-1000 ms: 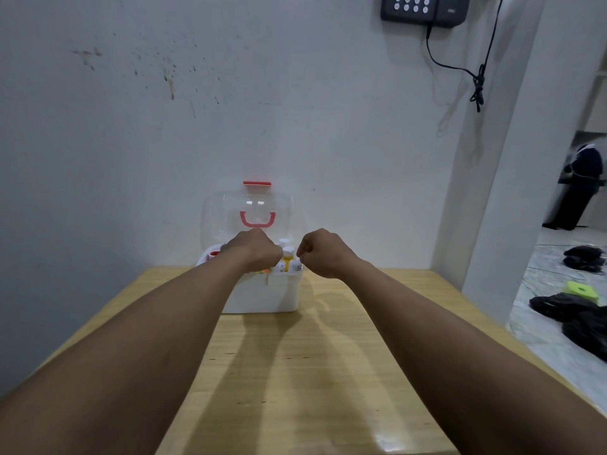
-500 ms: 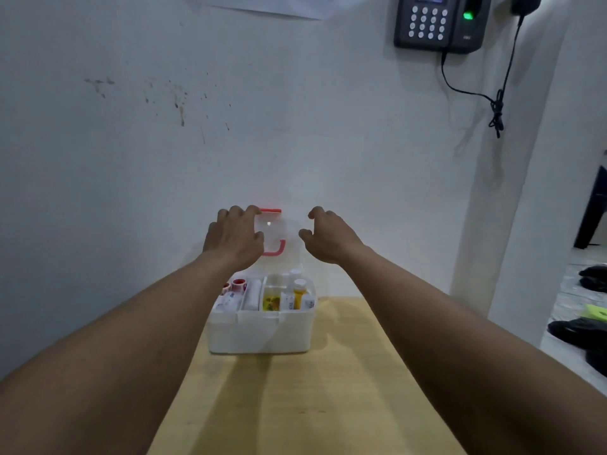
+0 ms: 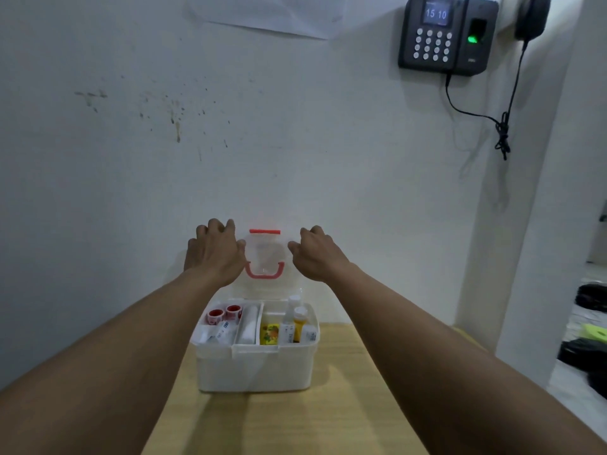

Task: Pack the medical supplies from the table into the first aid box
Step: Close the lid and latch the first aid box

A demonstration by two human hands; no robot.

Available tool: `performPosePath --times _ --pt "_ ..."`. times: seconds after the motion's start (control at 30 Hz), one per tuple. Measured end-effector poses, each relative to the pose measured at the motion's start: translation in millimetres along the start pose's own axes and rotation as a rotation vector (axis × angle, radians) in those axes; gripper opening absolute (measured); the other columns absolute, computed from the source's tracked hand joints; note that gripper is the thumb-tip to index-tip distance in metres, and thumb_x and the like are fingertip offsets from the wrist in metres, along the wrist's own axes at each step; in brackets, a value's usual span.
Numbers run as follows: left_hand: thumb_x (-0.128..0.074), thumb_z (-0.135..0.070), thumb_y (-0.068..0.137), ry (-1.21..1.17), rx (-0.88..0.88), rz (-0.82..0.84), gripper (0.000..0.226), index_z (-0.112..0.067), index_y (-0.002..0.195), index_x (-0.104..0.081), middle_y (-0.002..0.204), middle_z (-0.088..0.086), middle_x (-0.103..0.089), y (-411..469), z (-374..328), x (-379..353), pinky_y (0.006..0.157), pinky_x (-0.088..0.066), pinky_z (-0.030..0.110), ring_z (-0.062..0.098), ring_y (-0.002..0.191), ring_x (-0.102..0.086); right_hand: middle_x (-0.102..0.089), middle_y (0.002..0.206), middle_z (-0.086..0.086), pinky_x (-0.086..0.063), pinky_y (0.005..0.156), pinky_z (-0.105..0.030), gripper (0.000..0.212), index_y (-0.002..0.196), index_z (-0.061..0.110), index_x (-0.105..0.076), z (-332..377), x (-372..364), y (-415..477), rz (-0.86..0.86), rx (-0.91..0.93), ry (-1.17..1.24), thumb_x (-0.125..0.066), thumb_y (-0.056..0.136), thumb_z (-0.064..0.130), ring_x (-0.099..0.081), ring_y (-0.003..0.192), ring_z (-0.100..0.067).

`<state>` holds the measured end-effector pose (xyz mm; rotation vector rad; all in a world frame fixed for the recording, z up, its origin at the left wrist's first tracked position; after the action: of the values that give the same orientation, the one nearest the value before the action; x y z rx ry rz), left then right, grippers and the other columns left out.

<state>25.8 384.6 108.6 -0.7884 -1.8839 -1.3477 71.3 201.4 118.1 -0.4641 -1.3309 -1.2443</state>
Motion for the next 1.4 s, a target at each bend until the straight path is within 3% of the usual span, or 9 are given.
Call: performPosePath --times 0.1,0.2,0.4,0.53,0.67,1.0,1.1,1.27,1.4 --pt "-0.037 -0.037 0.103 0.017 -0.009 -0.034 0.047 -0.012 0.14 -0.05 0.138 0.013 -0.046 -1.4 0.7 8.3 0.1 -0.041 0.046 0.032 0.127 -0.041 -0.044 0.127 -0.02 -0.042 0.087 -0.043 0.033 0.114 0.0 -0.052 -2.1 3.6 -5.3 -0.03 0.001 0.016 -0.036 0.103 0.028 -0.05 0.112 -0.042" --pt "-0.038 -0.038 0.102 -0.086 0.018 -0.054 0.041 -0.015 0.129 -0.059 0.136 0.012 -0.045 -10.1 2.6 16.2 0.096 -0.044 0.045 0.032 0.124 -0.044 -0.042 0.134 -0.019 -0.045 0.094 -0.046 0.04 0.13 0.002 -0.049 -2.7 7.1 -17.1 -0.042 0.007 0.036 -0.037 0.104 0.029 -0.05 0.117 -0.04" --pt "-0.032 -0.035 0.104 -0.251 0.033 -0.03 0.031 -0.016 0.121 -0.051 0.118 0.015 -0.062 -43.7 8.0 23.7 0.078 -0.042 0.038 0.034 0.101 -0.058 -0.053 0.13 -0.016 -0.047 0.091 -0.045 0.039 0.138 0.011 -0.041 -0.3 13.0 -52.0 -0.068 0.015 0.1 -0.039 0.105 0.03 -0.054 0.115 -0.033" --pt "-0.036 -0.032 0.104 -0.326 0.081 -0.015 0.04 -0.017 0.141 -0.045 0.137 0.015 -0.055 -72.9 12.5 23.5 0.097 -0.043 0.043 0.036 0.122 -0.053 -0.054 0.128 -0.015 -0.047 0.086 -0.041 0.039 0.139 0.011 -0.04 0.8 10.2 -76.5 -0.062 0.027 0.081 -0.043 0.104 0.029 -0.055 0.113 -0.031" --pt "-0.042 -0.036 0.103 -0.34 0.101 0.016 0.047 -0.013 0.143 -0.05 0.147 0.015 -0.048 -99.7 20.1 19.1 0.109 -0.038 0.043 0.034 0.134 -0.045 -0.041 0.14 -0.015 -0.046 0.098 -0.043 0.048 0.149 0.013 -0.036 1.3 -2.0 -99.4 0.012 0.01 0.061 -0.045 0.103 0.027 -0.054 0.118 -0.033" --pt "-0.043 -0.029 0.1 -0.371 0.124 -0.03 0.035 -0.017 0.113 -0.073 0.125 0.008 -0.068 -144.5 31.4 10.5 0.089 -0.044 0.034 0.03 0.114 -0.059 -0.043 0.14 -0.014 -0.043 0.101 -0.04 0.044 0.142 0.009 -0.047 -0.5 -26.8 -136.8 0.102 -0.022 0.081 -0.046 0.102 0.026 -0.052 0.122 -0.031" --pt "-0.045 -0.038 0.1 -0.382 0.146 -0.02 0.035 -0.019 0.112 -0.073 0.124 0.007 -0.068 -144.8 33.6 5.7 0.082 -0.042 0.032 0.029 0.113 -0.06 -0.051 0.138 -0.016 -0.04 0.1 -0.039 0.042 0.139 0.008 -0.049 -0.2 -29.2 -138.1 0.072 -0.042 0.153 -0.042 0.102 0.025 -0.044 0.13 -0.028" --pt "-0.047 -0.069 0.089 -0.404 0.252 0.051 0.061 -0.018 0.118 -0.063 0.124 0.01 -0.065 -139.3 31.4 0.3 0.079 -0.039 0.032 0.031 0.112 -0.06 -0.056 0.137 -0.012 -0.04 0.086 -0.036 0.049 0.132 0.013 -0.048 -1.7 -36.0 -135.8 0.07 -0.17 0.342 -0.041 0.101 0.049 -0.051 0.124 -0.029" --pt "-0.06 -0.071 0.08 -0.483 0.283 0.121 0.063 -0.02 0.117 -0.06 0.128 0.008 -0.062 -133.7 35.5 -3.9 0.08 -0.039 0.032 0.029 0.117 -0.057 -0.053 0.138 -0.011 -0.039 0.082 -0.036 0.062 0.135 0.011 -0.042 3.4 -37.2 -131.0 0.102 -0.224 0.374 -0.043 0.097 0.06 -0.051 0.123 -0.029"
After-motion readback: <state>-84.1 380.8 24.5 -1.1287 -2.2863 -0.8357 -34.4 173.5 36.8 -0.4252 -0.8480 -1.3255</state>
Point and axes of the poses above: each hand's wrist, its own y-axis towards the middle knuckle, its own x-axis out of the back of the hand, z = x × y, the point moved 3 cm from there along y, towards the middle knuckle
